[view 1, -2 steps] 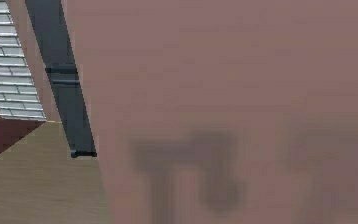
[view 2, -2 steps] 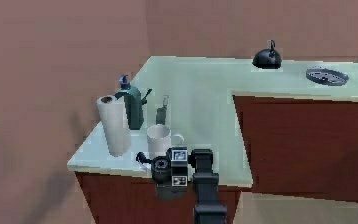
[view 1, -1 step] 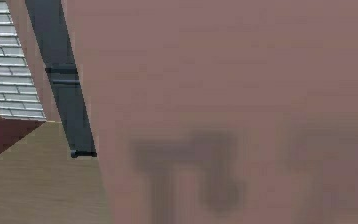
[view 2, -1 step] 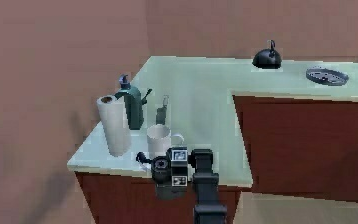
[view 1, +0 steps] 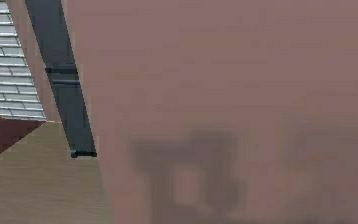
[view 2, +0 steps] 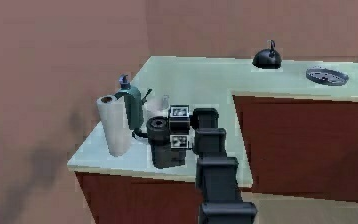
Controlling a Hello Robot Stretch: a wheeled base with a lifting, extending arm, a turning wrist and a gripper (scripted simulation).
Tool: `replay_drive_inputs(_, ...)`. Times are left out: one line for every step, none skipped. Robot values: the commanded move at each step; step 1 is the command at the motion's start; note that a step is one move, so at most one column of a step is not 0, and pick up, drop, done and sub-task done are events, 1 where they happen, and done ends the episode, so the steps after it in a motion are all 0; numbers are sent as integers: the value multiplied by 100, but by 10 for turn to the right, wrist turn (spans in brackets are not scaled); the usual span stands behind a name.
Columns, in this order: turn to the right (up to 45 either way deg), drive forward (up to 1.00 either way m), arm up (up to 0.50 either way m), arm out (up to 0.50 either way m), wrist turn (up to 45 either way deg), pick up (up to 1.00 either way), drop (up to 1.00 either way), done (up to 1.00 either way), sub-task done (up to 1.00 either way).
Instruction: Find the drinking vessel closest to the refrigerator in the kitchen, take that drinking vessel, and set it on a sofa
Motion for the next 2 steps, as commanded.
replay_drive_inputs(0, 0, 6, 0, 0, 0, 0, 0, 0)
replay_drive_inputs(0, 0, 0, 0, -450, 0, 0, 0, 0)
